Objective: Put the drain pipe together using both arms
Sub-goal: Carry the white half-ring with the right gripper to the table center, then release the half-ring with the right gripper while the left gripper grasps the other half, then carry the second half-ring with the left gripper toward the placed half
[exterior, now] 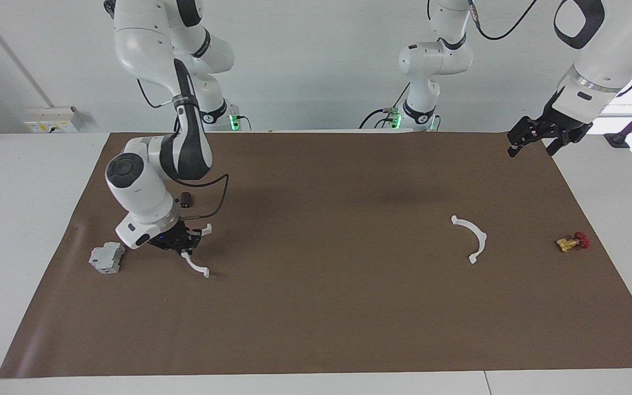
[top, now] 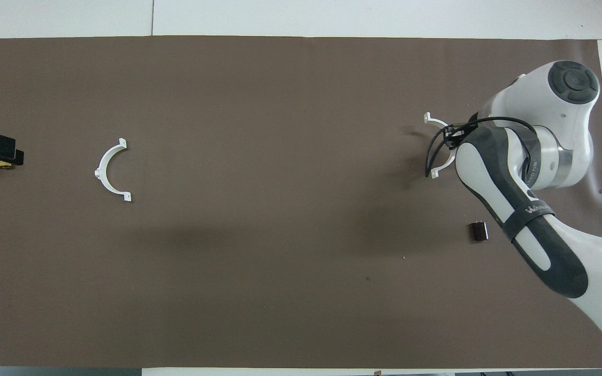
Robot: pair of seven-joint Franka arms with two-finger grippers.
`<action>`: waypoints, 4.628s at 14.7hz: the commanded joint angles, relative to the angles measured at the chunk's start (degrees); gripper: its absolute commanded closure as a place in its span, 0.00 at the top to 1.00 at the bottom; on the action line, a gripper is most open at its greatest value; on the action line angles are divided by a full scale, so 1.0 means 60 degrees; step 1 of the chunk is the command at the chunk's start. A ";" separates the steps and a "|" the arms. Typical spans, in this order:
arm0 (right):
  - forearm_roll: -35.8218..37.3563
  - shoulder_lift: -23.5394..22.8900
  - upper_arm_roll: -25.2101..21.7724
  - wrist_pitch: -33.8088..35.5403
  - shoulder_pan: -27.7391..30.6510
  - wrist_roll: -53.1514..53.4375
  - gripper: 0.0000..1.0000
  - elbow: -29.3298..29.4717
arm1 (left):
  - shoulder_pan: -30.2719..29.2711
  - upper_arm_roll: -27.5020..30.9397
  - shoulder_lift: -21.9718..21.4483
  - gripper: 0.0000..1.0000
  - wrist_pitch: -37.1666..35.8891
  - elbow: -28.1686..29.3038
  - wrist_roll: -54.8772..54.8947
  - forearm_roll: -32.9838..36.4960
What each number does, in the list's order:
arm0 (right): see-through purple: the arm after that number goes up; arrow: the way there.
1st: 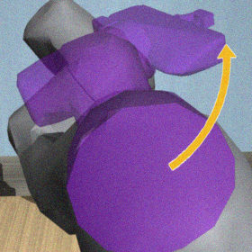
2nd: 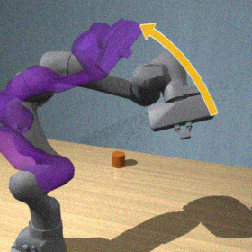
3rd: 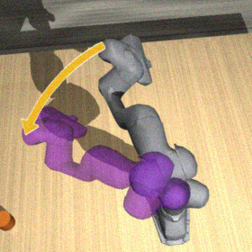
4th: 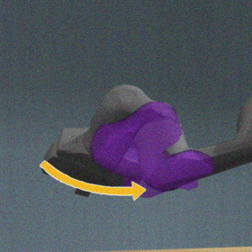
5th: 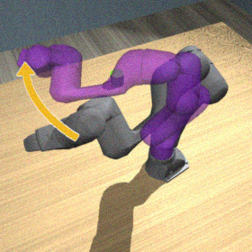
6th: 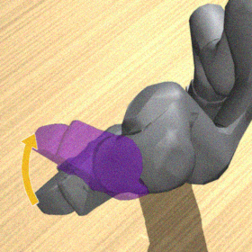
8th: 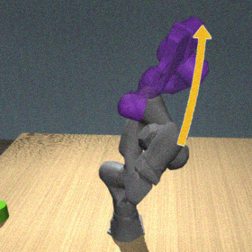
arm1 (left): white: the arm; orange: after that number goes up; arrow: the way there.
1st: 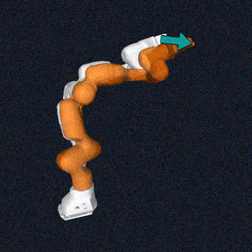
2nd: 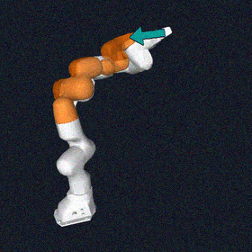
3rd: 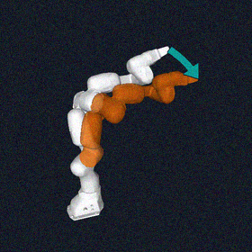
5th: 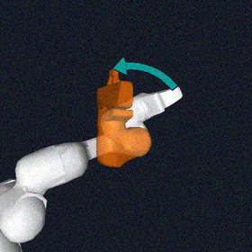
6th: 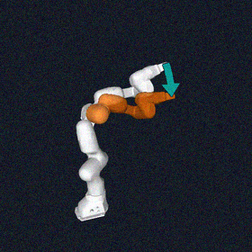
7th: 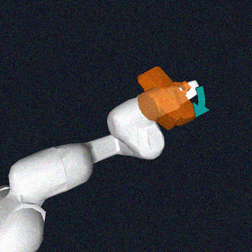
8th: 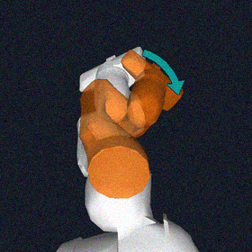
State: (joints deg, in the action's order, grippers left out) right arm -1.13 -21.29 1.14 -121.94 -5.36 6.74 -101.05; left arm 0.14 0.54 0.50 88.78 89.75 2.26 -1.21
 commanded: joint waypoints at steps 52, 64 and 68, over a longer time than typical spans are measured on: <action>0.0364 0.3607 -0.0220 0.6525 0.0263 0.0371 1.00 0.2266 | 0.1569 -0.0017 0.1675 0.00 0.6795 0.3954 -0.2156 0.1092; 0.0290 0.3607 -0.0235 0.6510 0.0834 -0.0082 1.00 0.2266 | 0.5746 -0.0002 0.4208 0.00 0.5652 0.1067 -0.5899 0.2180; 0.0290 0.3607 -0.0235 0.6495 0.0850 -0.0200 1.00 0.2266 | 0.6347 -0.0017 0.4954 0.00 0.5783 0.0541 -0.5899 0.2107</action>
State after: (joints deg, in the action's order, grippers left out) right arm 1.03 0.39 -0.59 -82.17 -1.07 7.19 -87.47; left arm 36.91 -0.38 27.58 124.36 96.45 -32.49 10.39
